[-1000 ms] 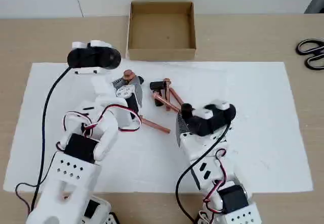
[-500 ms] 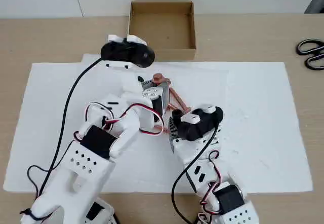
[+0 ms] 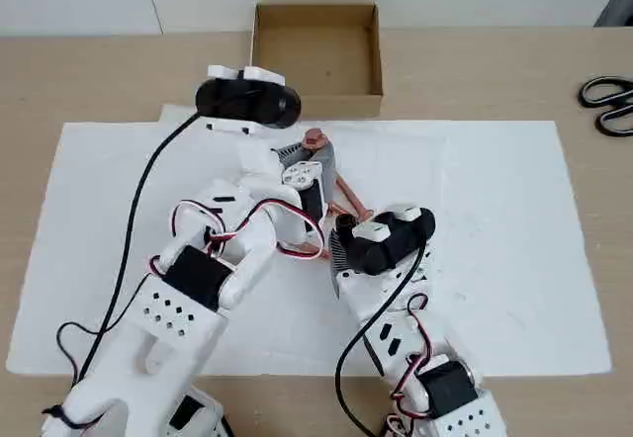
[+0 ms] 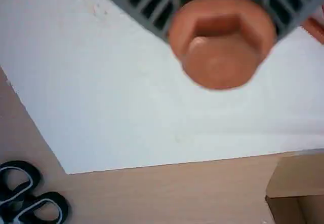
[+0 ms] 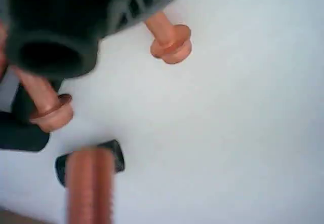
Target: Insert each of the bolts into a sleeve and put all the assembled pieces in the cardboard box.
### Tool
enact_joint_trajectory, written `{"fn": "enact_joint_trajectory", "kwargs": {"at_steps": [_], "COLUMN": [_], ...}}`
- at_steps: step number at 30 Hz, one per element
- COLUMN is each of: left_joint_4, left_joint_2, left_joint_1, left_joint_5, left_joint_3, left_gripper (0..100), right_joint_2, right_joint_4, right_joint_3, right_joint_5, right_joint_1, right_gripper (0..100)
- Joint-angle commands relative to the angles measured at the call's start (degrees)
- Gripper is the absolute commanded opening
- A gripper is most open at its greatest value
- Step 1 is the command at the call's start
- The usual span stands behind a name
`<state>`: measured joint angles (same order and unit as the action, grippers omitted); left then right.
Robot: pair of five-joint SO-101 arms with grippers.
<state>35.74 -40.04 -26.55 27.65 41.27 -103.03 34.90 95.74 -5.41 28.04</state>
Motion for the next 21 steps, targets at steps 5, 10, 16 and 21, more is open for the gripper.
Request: {"fn": "enact_joint_trajectory", "kwargs": {"at_steps": [5, 10, 16, 21], "left_joint_4": [-2.11, -2.11, -0.44, -0.35], "left_joint_2": [0.09, 1.76, 4.48, 4.48], "left_joint_1": [-3.16, -3.6, -3.69, -3.69], "left_joint_5": [0.26, 0.26, 0.26, 0.26], "left_joint_3": [-0.13, -0.13, -0.66, -0.48], "left_gripper": [0, 0, 0, 0], "right_joint_2": [-0.92, -0.92, -0.92, -0.92], "right_joint_4": [-1.27, -1.27, -1.27, -1.27], "right_joint_3": [-0.7, -0.7, -0.7, -0.7], "right_joint_5": [0.53, 0.53, 0.53, 0.53], "right_joint_1": [1.71, 1.71, 1.71, 1.63], "right_gripper": [0.4, 0.4, 0.4, 0.4]}}
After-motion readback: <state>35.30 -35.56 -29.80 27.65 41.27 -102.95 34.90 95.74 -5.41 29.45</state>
